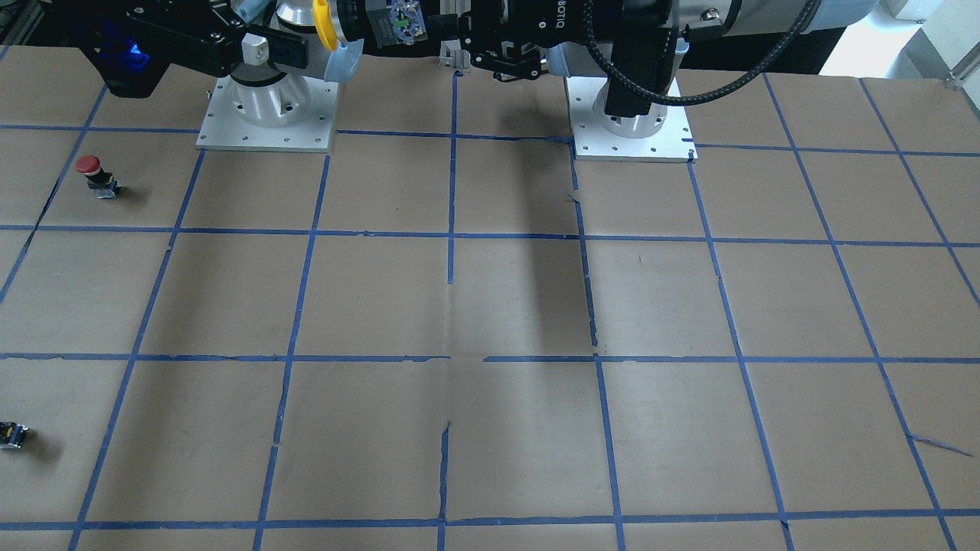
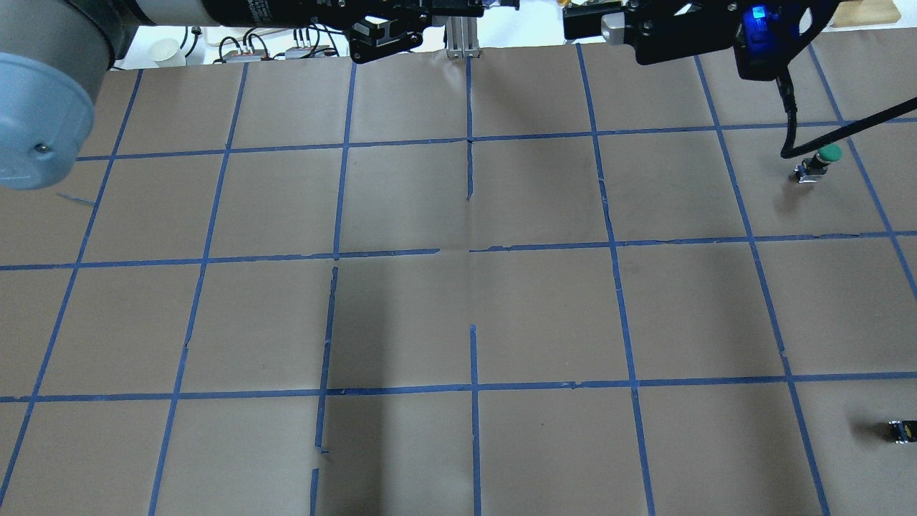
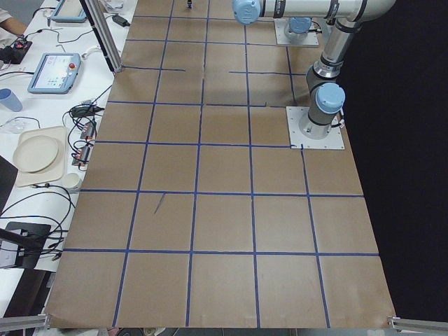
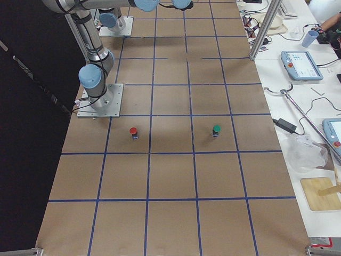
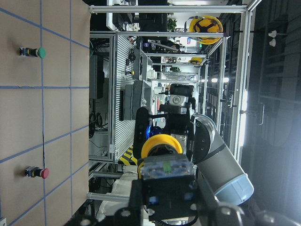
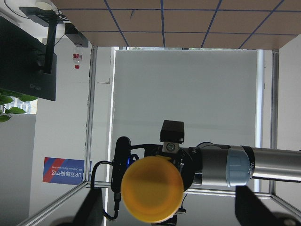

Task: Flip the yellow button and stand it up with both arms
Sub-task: 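Hold the button up with the left gripper while the right gripper approaches its yellow cap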

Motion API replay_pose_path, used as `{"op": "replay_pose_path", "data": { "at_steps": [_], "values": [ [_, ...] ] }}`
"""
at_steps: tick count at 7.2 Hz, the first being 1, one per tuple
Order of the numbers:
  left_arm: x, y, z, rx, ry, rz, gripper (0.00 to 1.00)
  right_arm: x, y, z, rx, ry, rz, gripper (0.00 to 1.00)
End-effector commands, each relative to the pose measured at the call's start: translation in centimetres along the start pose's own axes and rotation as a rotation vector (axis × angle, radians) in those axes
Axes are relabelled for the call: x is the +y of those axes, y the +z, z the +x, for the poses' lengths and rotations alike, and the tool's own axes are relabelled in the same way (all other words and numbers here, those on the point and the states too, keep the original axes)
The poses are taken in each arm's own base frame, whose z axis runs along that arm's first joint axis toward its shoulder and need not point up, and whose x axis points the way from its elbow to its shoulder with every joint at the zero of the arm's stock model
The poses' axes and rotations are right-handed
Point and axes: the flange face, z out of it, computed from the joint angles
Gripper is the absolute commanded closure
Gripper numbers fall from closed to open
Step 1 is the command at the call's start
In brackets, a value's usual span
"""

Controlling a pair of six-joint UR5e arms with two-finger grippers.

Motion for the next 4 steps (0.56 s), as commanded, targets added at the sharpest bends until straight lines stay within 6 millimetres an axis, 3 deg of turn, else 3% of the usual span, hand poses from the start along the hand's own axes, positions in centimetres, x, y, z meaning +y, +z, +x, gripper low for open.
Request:
{"op": "replay_pose_path", "data": {
  "at_steps": [1,3,4],
  "values": [
    [0.06,0.02,0.07,0.0,0.001,0.0,0.98,-0.04,0.23,0.16,0.006,0.01,-0.001,0.04],
    [0.06,0.02,0.06,-0.002,0.001,0.0,0.98,-0.46,0.19,-0.18,0.006,0.016,-0.002,0.21],
    [0.06,0.03,-0.02,-0.002,0.001,-0.001,0.98,-0.39,0.19,-0.13,0.005,0.015,-0.002,0.44]
  ]
}}
